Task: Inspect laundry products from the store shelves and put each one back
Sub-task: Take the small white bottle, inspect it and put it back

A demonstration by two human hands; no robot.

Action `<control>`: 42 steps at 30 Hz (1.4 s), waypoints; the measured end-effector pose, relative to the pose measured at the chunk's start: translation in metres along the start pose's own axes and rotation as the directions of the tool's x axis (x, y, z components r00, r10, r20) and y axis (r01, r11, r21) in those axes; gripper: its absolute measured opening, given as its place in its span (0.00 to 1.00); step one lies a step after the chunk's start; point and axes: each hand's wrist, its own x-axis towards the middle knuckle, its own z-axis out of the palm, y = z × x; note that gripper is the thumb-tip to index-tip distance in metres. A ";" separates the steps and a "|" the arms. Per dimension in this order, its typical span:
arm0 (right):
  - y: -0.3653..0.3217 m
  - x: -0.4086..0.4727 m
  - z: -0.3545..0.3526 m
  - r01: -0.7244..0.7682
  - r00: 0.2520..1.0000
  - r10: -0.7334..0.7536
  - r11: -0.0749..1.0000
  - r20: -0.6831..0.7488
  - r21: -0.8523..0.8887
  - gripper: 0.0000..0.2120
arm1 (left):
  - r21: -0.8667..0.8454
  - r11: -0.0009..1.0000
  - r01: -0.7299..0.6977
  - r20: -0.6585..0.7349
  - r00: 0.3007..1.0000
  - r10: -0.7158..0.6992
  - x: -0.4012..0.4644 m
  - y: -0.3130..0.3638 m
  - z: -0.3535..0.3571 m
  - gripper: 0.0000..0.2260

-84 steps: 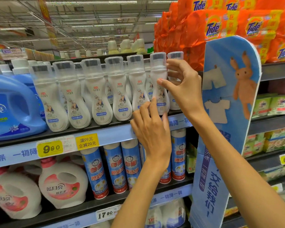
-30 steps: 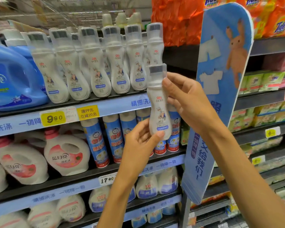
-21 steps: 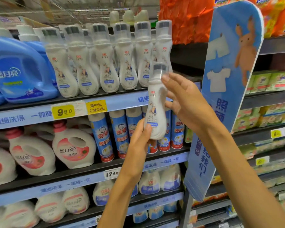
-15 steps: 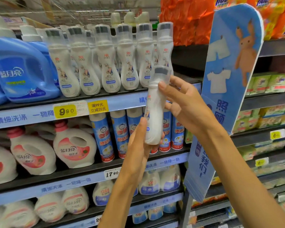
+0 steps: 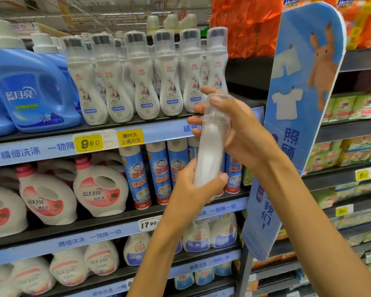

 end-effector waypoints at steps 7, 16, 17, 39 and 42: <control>-0.005 -0.003 0.000 0.074 0.996 -0.081 0.981 -0.030 -0.179 0.22 | -0.125 0.992 0.018 -0.008 1.000 -0.019 -0.002 -0.009 -0.003 0.22; -0.003 -0.004 -0.002 0.053 0.999 -0.053 0.998 -0.002 0.013 0.20 | -0.391 0.919 0.055 0.078 0.997 -0.026 -0.005 -0.008 -0.004 0.25; -0.004 -0.005 -0.002 0.075 0.997 -0.076 0.997 -0.012 -0.027 0.21 | -0.312 0.949 0.034 0.035 0.999 -0.024 -0.005 -0.008 -0.005 0.23; 0.000 -0.001 -0.007 0.063 0.996 -0.065 0.997 -0.057 -0.051 0.23 | -0.449 0.892 0.050 0.131 0.991 0.011 -0.007 -0.004 0.001 0.25; 0.000 -0.002 -0.010 0.011 0.999 -0.014 0.998 -0.034 -0.066 0.23 | -0.495 0.867 0.061 0.125 0.992 0.001 -0.009 -0.002 0.000 0.28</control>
